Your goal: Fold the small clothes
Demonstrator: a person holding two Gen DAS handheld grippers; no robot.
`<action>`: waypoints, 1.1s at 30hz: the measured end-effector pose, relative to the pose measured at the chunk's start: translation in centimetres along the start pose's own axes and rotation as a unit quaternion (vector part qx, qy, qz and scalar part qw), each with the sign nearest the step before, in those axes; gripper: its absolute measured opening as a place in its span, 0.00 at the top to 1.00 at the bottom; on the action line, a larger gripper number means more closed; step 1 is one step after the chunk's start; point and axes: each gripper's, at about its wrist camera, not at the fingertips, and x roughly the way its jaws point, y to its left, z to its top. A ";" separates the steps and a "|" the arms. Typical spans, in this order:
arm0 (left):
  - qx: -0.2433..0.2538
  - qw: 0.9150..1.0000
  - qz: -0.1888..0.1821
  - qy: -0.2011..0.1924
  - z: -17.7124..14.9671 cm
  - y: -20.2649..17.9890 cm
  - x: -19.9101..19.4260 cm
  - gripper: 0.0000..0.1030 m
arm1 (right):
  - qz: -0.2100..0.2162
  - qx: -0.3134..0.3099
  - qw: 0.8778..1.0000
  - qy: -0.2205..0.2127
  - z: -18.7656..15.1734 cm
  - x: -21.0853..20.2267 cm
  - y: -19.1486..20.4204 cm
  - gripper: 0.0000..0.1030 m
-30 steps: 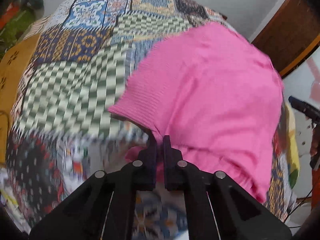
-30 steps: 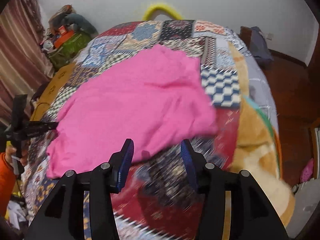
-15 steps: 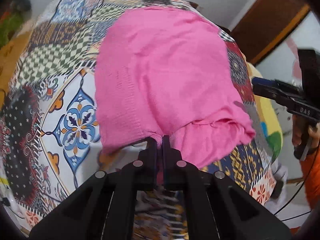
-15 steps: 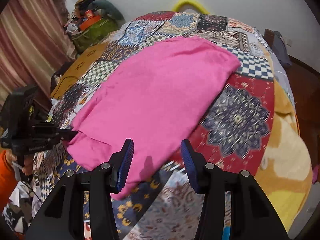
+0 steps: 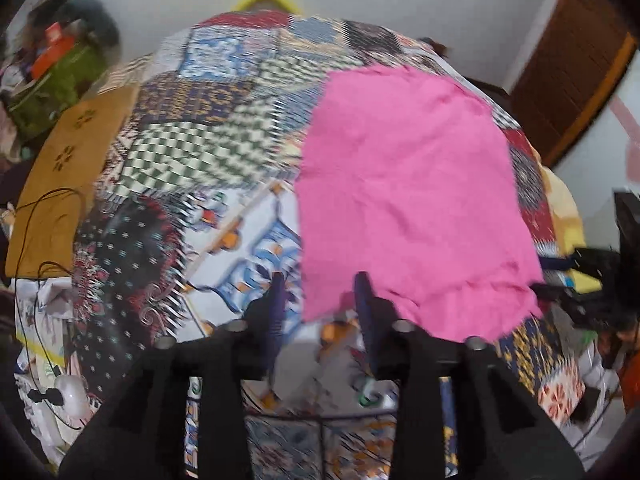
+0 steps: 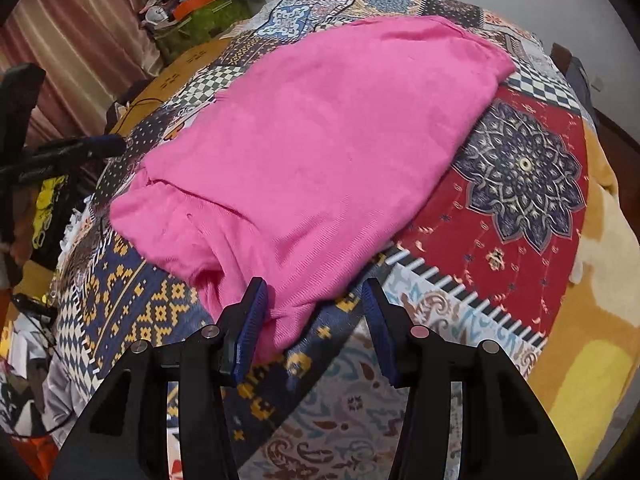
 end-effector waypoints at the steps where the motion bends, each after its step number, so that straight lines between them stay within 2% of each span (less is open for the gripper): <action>1: -0.006 1.000 -0.002 0.001 0.1 0.1 0.3 0.59 | -0.002 0.003 1.000 0.001 0.0 -0.1 -0.2 0.56; 4: -0.026 0.999 -0.024 0.021 0.5 0.5 2.0 0.50 | -0.005 0.010 1.000 -0.003 -0.1 -0.7 -0.5 0.56; 7: -0.036 0.997 -0.038 0.052 0.2 0.1 4.6 0.49 | -0.006 0.018 1.000 -0.013 0.0 -1.1 -0.7 0.56; 9: -0.034 0.997 -0.044 0.054 -0.3 -0.3 5.5 0.49 | 0.000 0.027 1.000 -0.012 -0.6 -0.9 -0.5 0.56; 10: -0.031 0.997 -0.046 0.051 -0.4 -0.5 5.5 0.53 | 0.001 0.029 1.000 -0.008 -0.7 -0.6 -0.5 0.56; 11: -0.025 0.997 -0.052 0.048 -0.5 -0.6 5.4 0.63 | -0.001 0.029 1.000 -0.005 -0.8 -0.4 -0.5 0.56; 12: -0.021 0.997 -0.065 0.047 -0.7 -0.8 5.3 0.68 | -0.002 0.029 1.000 -0.005 -0.9 -0.3 -0.5 0.56; 16: 0.008 0.998 -0.056 0.042 -1.7 -2.1 4.9 0.80 | -0.001 0.033 0.999 -0.008 -0.9 -0.8 -0.8 0.56; 19: 0.011 0.998 -0.057 0.040 -2.2 -2.6 4.3 0.85 | -0.006 0.030 0.999 -0.015 -0.9 -1.4 -0.4 0.56; 22: 0.016 0.997 -0.056 0.042 -2.4 -2.4 3.2 0.85 | -0.007 0.025 1.000 -0.018 -1.0 -2.2 0.0 0.56; 25: 0.029 0.999 -0.026 0.032 -2.8 -1.8 1.5 0.79 | -0.009 0.008 1.000 -0.020 -1.1 -3.2 0.8 0.55; 27: 0.045 0.999 0.000 0.019 -3.4 -1.2 0.2 0.64 | -0.010 -0.002 1.000 -0.023 -1.1 -3.7 1.3 0.46; 28: 0.049 0.999 0.007 0.016 -3.6 -0.9 -0.1 0.52 | -0.012 -0.008 1.000 -0.027 -1.1 -3.8 1.6 0.41; 29: 0.056 0.998 0.013 0.011 -4.0 -0.8 -0.6 0.48 | -0.013 -0.015 0.999 -0.032 -1.2 -4.0 2.1 0.40; 33: 0.085 0.996 0.020 0.013 -5.5 -0.8 -1.2 0.39 | -0.004 -0.029 0.999 -0.025 -1.1 -3.4 3.1 0.39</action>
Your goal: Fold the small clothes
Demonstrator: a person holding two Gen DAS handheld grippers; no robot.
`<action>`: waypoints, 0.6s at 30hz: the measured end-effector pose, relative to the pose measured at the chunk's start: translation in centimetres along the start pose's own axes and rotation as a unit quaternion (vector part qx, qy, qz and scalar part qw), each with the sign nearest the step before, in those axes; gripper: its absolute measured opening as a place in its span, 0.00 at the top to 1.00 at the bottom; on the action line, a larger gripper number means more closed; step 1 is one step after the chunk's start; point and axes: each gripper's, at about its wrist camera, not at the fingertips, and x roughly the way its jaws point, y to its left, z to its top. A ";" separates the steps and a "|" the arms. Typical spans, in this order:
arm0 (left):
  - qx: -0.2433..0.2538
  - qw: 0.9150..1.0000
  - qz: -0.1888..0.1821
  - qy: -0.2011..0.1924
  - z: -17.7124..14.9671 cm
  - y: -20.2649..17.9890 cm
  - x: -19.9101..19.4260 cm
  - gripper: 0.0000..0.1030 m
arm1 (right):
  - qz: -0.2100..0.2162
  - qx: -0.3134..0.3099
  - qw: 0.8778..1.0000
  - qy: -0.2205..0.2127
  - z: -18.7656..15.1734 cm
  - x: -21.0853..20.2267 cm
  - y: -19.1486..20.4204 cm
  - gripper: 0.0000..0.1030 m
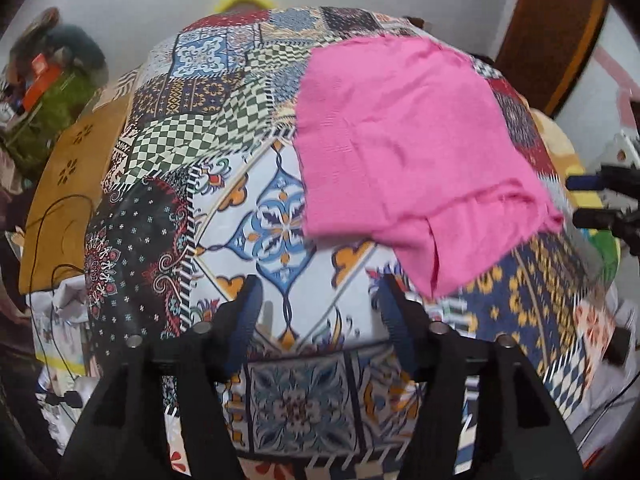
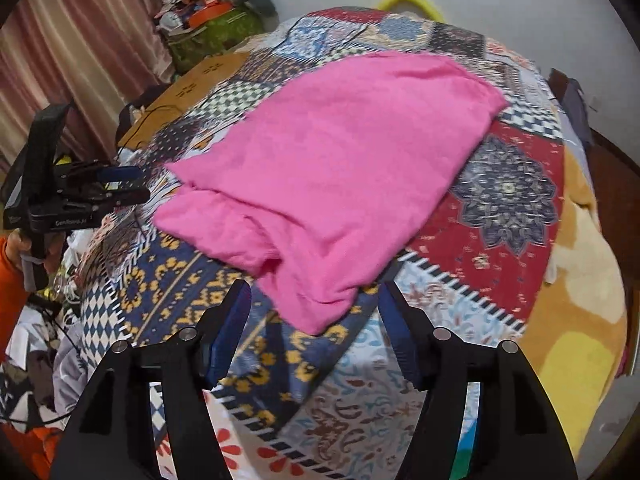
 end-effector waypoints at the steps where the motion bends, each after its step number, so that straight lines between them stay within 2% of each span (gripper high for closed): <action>1: 0.005 1.000 0.002 0.001 0.0 -0.2 0.1 0.37 | 0.001 -0.004 1.000 0.005 0.0 0.4 0.4 0.38; 4: 0.031 0.999 0.011 0.013 0.0 -1.5 1.5 0.37 | 0.006 -0.016 1.000 0.025 0.0 2.1 1.3 0.37; 7: 0.055 0.998 0.022 0.000 0.9 -2.7 2.1 0.37 | -0.003 -0.029 0.999 0.039 0.0 3.8 2.1 0.36; 14: 0.104 0.994 0.016 -0.018 3.6 -5.4 3.6 0.37 | -0.014 -0.039 0.999 0.017 1.4 4.4 1.3 0.36; 16: 0.111 0.993 0.011 -0.026 4.1 -5.8 4.0 0.37 | -0.010 -0.039 0.999 0.014 1.6 4.6 1.0 0.40; 18: 0.110 0.993 0.003 -0.029 4.7 -6.0 4.5 0.37 | -0.008 -0.036 0.999 0.012 1.7 4.8 0.7 0.50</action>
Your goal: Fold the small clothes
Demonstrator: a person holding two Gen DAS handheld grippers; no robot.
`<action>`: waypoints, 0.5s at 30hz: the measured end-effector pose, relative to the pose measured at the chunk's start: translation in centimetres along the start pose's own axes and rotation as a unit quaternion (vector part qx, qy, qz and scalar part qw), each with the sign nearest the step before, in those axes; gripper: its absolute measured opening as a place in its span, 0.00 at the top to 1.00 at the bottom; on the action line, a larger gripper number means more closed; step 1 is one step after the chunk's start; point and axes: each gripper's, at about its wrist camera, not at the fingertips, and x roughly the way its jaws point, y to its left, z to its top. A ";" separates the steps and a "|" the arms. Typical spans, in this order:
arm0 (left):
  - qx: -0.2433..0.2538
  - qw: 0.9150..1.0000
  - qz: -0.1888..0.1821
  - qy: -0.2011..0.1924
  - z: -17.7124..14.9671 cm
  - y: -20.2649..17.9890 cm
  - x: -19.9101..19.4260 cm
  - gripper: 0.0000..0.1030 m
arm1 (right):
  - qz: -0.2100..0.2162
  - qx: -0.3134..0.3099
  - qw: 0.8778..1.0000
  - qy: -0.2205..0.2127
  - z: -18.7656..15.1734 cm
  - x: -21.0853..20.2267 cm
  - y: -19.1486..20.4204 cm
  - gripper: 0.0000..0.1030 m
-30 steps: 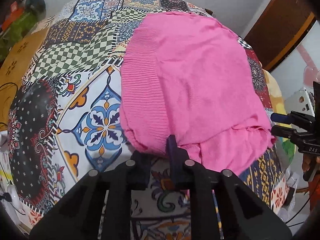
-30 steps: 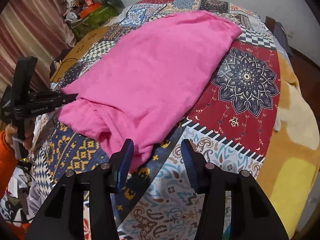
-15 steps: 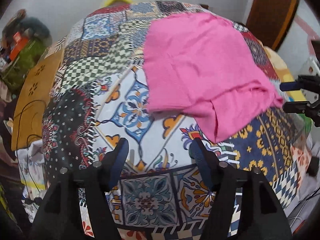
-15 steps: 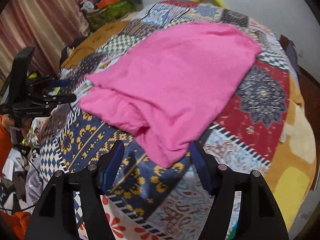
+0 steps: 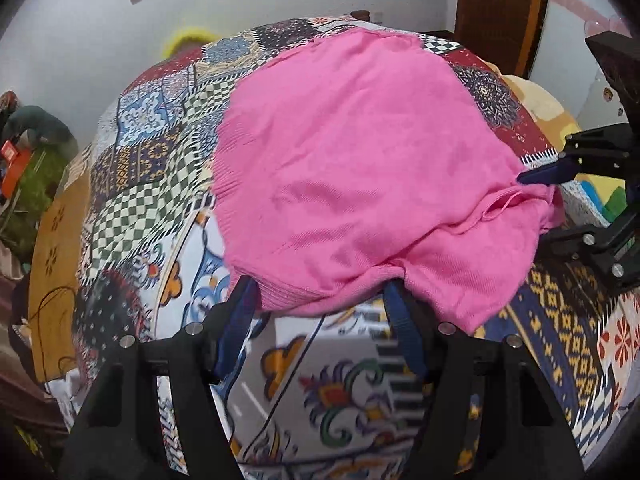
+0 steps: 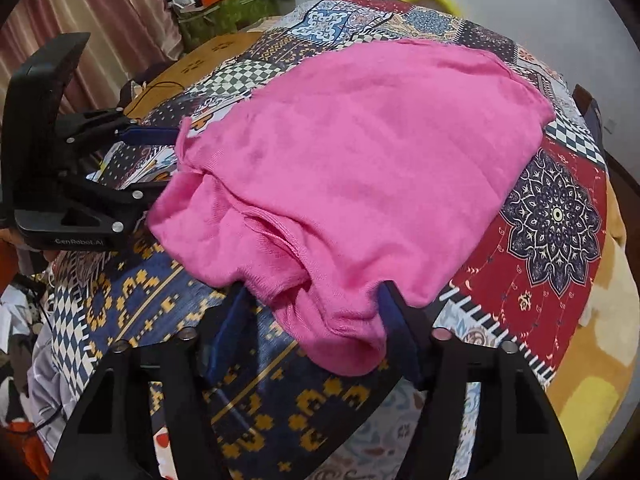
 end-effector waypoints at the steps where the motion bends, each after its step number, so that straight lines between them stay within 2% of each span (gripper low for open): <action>1: -0.003 1.000 -0.006 0.000 0.1 0.1 0.1 0.41 | 0.000 0.003 1.000 -0.001 0.1 0.1 -0.2 0.59; 2: -0.011 1.000 -0.022 0.001 0.4 0.3 0.3 0.48 | -0.002 0.005 1.000 -0.002 0.3 0.2 -0.5 0.69; 3: -0.017 0.999 -0.033 0.002 0.5 0.5 0.4 0.51 | -0.004 0.006 1.000 -0.003 0.3 0.2 -0.5 0.74; 4: -0.023 0.999 -0.039 0.002 0.6 0.6 0.5 0.59 | -0.005 0.008 1.000 -0.004 0.4 0.2 -0.7 0.81; 5: -0.027 0.999 -0.039 0.002 0.7 0.6 0.6 0.68 | -0.006 0.010 1.000 -0.004 0.4 0.2 -0.9 0.85; 8: -0.034 0.999 -0.038 -0.002 1.0 0.8 0.6 0.80 | 0.004 0.015 1.000 -0.008 0.6 -0.1 -1.3 0.88; 10: -0.041 0.998 -0.048 -0.002 1.2 1.0 0.4 0.85 | 0.009 0.014 1.000 -0.014 0.7 -0.5 -1.3 0.88; 15: -0.058 0.996 -0.062 -0.006 2.6 1.7 -0.5 0.88 | 0.017 0.016 0.999 -0.039 1.7 -2.3 -1.6 0.89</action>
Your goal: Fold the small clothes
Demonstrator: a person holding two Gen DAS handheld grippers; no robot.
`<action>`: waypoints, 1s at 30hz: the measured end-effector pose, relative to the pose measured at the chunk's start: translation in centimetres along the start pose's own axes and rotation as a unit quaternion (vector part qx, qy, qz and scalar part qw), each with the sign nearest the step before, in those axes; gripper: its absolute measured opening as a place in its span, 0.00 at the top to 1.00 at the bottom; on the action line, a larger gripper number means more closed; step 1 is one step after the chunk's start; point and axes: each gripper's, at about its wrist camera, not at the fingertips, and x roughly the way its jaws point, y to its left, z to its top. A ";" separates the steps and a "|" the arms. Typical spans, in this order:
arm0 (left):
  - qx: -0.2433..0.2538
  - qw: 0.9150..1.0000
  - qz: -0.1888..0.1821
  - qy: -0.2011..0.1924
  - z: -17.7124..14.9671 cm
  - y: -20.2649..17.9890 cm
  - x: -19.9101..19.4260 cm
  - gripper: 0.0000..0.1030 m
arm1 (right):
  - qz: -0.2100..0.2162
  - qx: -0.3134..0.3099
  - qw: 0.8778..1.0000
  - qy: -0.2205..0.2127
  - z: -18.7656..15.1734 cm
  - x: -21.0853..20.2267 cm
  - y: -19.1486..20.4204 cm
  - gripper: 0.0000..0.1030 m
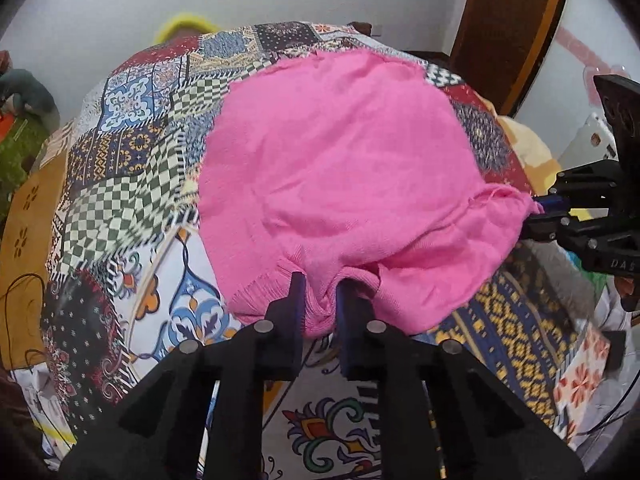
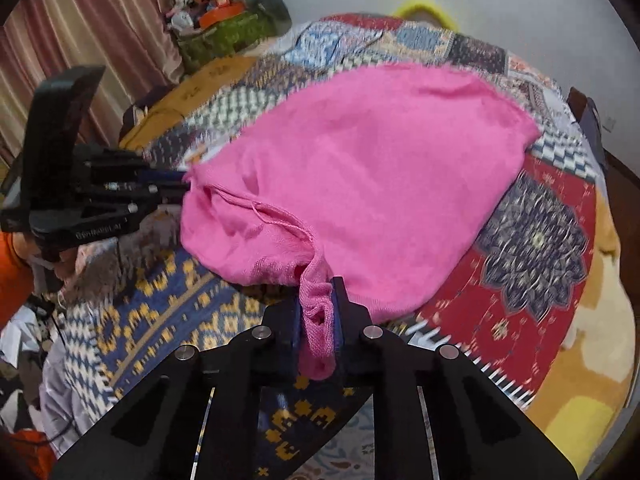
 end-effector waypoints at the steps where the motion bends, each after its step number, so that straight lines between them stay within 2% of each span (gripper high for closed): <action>1: -0.003 1.000 -0.002 -0.004 0.4 0.1 -0.3 0.88 | 0.003 0.003 1.000 -0.006 0.4 -0.4 -0.2 0.89; 5: -0.025 0.999 -0.025 -0.022 3.1 0.8 -1.6 0.88 | -0.003 0.012 0.999 -0.037 2.7 -2.4 -1.4 0.89; 14: -0.034 0.997 -0.040 -0.053 11.7 2.0 -2.4 0.89 | -0.030 0.010 0.996 -0.087 8.5 -4.8 -4.5 0.90; 20: -0.037 0.998 -0.029 -0.035 17.9 4.3 1.5 0.89 | -0.053 0.009 0.995 -0.087 12.4 -3.2 -7.9 0.90; 25: -0.056 0.998 -0.032 -0.012 21.0 6.5 6.3 0.89 | -0.067 0.021 0.995 -0.069 14.6 -0.2 -11.1 0.90; 30: -0.071 0.997 0.012 -0.013 22.6 7.9 9.5 0.88 | -0.092 0.035 0.994 -0.049 15.2 2.6 -13.6 0.89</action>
